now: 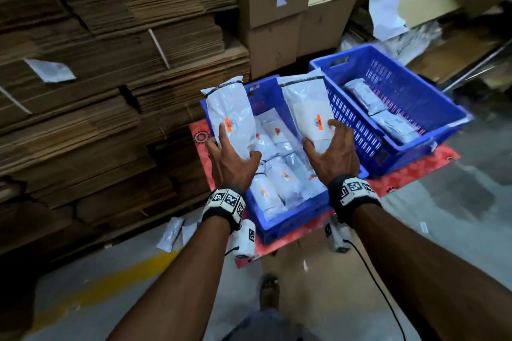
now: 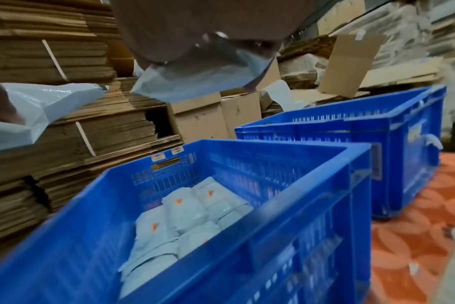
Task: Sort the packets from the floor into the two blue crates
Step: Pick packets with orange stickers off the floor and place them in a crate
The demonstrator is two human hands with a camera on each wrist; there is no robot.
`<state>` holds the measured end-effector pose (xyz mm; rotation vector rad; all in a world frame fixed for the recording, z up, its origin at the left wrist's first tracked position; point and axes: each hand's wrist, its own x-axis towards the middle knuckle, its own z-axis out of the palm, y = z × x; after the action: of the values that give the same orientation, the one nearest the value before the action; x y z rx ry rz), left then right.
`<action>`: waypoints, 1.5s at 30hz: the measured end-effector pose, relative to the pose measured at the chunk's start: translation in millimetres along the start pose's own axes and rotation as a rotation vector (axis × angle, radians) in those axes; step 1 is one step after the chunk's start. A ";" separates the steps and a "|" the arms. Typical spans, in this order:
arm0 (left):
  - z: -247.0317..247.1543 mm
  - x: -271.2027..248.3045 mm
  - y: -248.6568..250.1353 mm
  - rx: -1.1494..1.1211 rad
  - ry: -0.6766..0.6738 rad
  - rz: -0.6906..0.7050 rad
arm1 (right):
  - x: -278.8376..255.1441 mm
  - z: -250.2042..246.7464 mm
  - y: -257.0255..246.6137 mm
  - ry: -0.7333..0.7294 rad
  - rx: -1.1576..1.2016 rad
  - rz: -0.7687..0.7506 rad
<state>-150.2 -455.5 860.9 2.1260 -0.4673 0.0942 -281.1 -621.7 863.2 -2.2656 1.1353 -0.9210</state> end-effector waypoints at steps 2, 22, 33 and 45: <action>16.4 9.0 6.7 0.031 -0.041 -0.045 | 17.0 -0.9 8.5 -0.033 -0.045 0.009; 84.4 72.4 -9.3 0.372 -0.356 -0.332 | 108.2 110.0 33.0 -0.583 -0.193 0.035; 147.1 76.4 -17.0 0.498 -0.499 -0.528 | 116.2 159.8 76.2 -0.842 -0.317 0.040; 163.1 67.1 -49.7 0.506 -0.557 -0.768 | 112.7 173.4 80.4 -0.921 -0.449 0.030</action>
<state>-88.0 -583.4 745.5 2.6790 0.1132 -0.9176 -147.6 -744.3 735.2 -2.5207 0.9604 0.4525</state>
